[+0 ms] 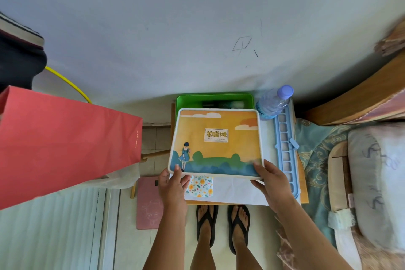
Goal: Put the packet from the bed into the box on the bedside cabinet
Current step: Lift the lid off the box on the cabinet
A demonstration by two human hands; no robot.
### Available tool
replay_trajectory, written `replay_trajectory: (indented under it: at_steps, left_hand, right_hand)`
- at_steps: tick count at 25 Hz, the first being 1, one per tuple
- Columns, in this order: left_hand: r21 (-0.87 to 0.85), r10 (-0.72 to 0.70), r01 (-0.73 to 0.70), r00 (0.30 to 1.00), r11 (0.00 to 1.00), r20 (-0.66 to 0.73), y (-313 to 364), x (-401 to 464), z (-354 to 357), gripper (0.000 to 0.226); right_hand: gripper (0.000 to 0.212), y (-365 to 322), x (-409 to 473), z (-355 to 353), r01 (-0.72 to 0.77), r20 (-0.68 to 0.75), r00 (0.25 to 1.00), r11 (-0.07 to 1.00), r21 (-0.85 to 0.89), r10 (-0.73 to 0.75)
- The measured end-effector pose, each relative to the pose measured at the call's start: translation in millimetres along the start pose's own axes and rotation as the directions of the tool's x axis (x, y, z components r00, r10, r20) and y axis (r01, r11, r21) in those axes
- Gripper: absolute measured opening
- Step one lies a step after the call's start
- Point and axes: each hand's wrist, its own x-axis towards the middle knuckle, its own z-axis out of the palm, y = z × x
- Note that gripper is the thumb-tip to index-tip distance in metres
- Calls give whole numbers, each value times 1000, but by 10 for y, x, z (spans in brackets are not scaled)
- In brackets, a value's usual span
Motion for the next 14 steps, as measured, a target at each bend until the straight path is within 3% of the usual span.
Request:
replay_trajectory:
  at_steps: [4, 8, 11, 14]
  left_hand:
    - [64, 15, -21, 996, 998, 91, -252, -271, -198, 28]
    - [282, -44, -17, 977, 959, 210, -550, -569, -191, 11]
    - [485, -80, -98, 940, 869, 333, -756, -700, -97, 2]
    - [654, -130, -205, 896, 728, 426, -1024, -794, 106, 7]
  right_hand:
    - [9, 211, -93, -392, -30, 20, 999, 997, -74, 31]
    - [10, 395, -183, -1082, -101, -73, 992, 994, -30, 99]
    - [10, 413, -239, -1676, -129, -151, 982, 989, -77, 117]
    - [8, 407, -240, -2140, -152, -208, 970, 982, -113, 126]
